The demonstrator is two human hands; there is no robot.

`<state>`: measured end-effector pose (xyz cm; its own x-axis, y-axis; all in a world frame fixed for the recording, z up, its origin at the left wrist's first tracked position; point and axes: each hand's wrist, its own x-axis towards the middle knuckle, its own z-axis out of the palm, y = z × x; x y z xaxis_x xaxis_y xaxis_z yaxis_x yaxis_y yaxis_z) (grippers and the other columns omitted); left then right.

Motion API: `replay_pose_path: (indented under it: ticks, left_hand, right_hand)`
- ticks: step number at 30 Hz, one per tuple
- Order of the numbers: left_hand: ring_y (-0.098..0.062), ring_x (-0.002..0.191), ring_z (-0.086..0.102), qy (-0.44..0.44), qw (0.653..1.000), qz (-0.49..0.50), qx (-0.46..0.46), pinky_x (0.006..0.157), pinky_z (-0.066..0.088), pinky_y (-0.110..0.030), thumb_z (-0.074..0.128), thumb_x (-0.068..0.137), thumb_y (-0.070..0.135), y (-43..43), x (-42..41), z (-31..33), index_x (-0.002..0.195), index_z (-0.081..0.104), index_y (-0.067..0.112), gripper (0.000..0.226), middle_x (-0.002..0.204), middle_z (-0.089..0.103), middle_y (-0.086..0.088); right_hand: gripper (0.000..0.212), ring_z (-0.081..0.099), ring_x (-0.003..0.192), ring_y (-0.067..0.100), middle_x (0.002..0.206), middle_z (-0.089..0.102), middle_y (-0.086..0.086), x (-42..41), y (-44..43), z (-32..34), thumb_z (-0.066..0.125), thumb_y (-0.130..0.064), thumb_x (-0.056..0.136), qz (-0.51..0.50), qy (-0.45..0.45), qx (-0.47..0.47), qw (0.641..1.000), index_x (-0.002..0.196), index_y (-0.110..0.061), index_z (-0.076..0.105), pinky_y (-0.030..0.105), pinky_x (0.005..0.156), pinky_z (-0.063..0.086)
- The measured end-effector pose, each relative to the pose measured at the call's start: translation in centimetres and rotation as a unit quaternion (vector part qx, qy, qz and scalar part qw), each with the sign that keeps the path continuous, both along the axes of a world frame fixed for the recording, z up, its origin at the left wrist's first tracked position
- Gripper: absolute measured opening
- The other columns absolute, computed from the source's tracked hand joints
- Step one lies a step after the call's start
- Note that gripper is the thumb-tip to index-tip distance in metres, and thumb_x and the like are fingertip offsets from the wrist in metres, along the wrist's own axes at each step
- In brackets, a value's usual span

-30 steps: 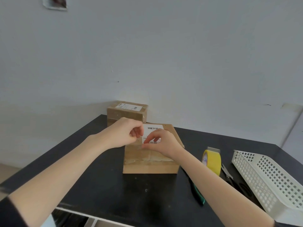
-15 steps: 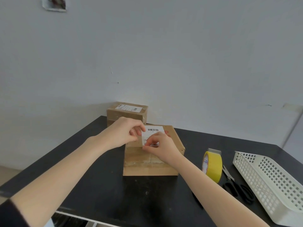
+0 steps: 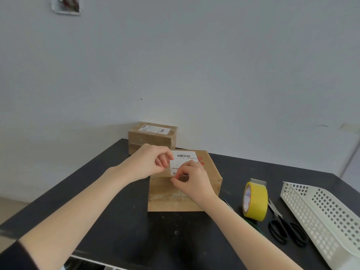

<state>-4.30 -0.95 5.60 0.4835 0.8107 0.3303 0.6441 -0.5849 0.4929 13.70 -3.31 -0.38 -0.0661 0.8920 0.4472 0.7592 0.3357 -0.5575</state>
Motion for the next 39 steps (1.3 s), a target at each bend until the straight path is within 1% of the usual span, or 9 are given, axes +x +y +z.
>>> replay_pose_path:
  ticks: [4,8,18,21,25,28,33,36,39]
  left_hand:
    - [0.001,0.073,0.064,0.001,1.0,0.002,0.002,0.071,0.055,-0.017,0.071,0.079,0.006,0.2,0.1,0.3,0.101,0.067,0.026,0.03,0.081,0.068,0.012]
    - [-0.002,0.072,0.065,0.006,1.0,0.006,0.002,0.073,0.057,-0.022,0.072,0.078,0.007,0.4,0.1,0.5,0.1,0.067,0.027,0.03,0.08,0.068,0.01]
    - [0.001,0.073,0.064,-0.003,1.0,0.019,-0.001,0.073,0.056,-0.02,0.07,0.08,0.008,0.8,-0.1,-0.6,0.1,0.067,0.029,0.029,0.083,0.068,0.012]
    - [0.002,0.079,0.063,-0.012,1.0,0.017,0.014,0.073,0.053,-0.016,0.069,0.081,0.009,0.5,-0.1,-1.1,0.101,0.067,0.029,0.028,0.088,0.067,0.014]
    - [0.008,0.092,0.057,-0.02,0.998,0.035,0.045,0.08,0.049,-0.014,0.069,0.082,0.018,-0.1,-0.5,-2.5,0.108,0.063,0.034,0.031,0.1,0.062,0.023]
    - [0.006,0.101,0.053,-0.029,0.996,0.064,0.049,0.09,0.043,-0.017,0.072,0.079,0.03,-0.5,-0.6,-4.1,0.115,0.057,0.038,0.04,0.106,0.056,0.027]
    - [-0.001,0.114,0.045,-0.048,0.991,0.119,0.048,0.1,0.04,-0.028,0.073,0.076,0.044,-0.4,0.1,-6.3,0.126,0.048,0.038,0.056,0.124,0.049,0.021]
    - [0.003,0.112,0.049,-0.086,0.99,0.109,0.028,0.1,0.044,-0.026,0.074,0.075,0.042,-0.2,0.2,-6.8,0.127,0.049,0.036,0.058,0.125,0.052,0.02]
    - [0.002,0.109,0.052,-0.09,0.989,0.11,0.036,0.097,0.046,-0.025,0.074,0.074,0.043,-0.1,0.0,-7.2,0.124,0.051,0.035,0.056,0.12,0.055,0.021]
  right_hand:
    - [0.012,0.048,0.093,0.01,0.089,0.055,-0.012,-0.4,0.0,-0.3,0.075,-0.03,0.077,-0.009,0.0,0.031,0.999,0.07,-0.025,0.066,0.032,0.085,0.048]
    - [0.012,0.046,0.091,0.009,0.088,0.056,-0.011,-0.6,0.0,-0.6,0.075,-0.03,0.076,-0.025,-0.003,0.044,0.999,0.07,-0.022,0.068,0.032,0.084,0.048]
    - [0.021,0.045,0.089,0.013,0.085,0.053,-0.007,-0.8,0.4,-0.8,0.075,-0.027,0.074,-0.036,-0.005,0.042,0.998,0.064,-0.02,0.058,0.031,0.08,0.046]
    - [0.024,0.047,0.089,0.012,0.086,0.051,-0.01,-0.5,0.6,-0.6,0.076,-0.028,0.075,-0.028,0.001,0.019,0.999,0.067,-0.024,0.054,0.025,0.076,0.045]
    - [0.023,0.051,0.086,0.009,0.088,0.055,-0.012,0.3,0.7,-0.1,0.075,-0.041,0.077,-0.008,-0.001,0.004,1.0,0.082,-0.028,0.056,0.015,0.066,0.038]
    - [0.024,0.056,0.083,0.006,0.09,0.06,-0.012,0.3,0.8,0.3,0.072,-0.049,0.08,0.006,0.013,0.005,1.0,0.09,-0.031,0.061,0.014,0.069,0.043]
    - [0.015,0.057,0.08,0.005,0.09,0.062,-0.011,0.1,0.9,0.7,0.069,-0.043,0.085,-0.003,0.012,0.012,1.0,0.091,-0.029,0.069,0.013,0.067,0.039]
    - [0.014,0.057,0.08,0.005,0.089,0.062,-0.01,0.2,1.0,0.5,0.069,-0.041,0.085,-0.006,0.013,0.019,1.0,0.09,-0.029,0.071,0.016,0.069,0.042]
    - [0.016,0.056,0.084,0.008,0.088,0.059,-0.011,-0.2,1.2,0.2,0.068,-0.043,0.084,-0.019,0.0,0.026,0.999,0.089,-0.029,0.072,0.02,0.073,0.046]
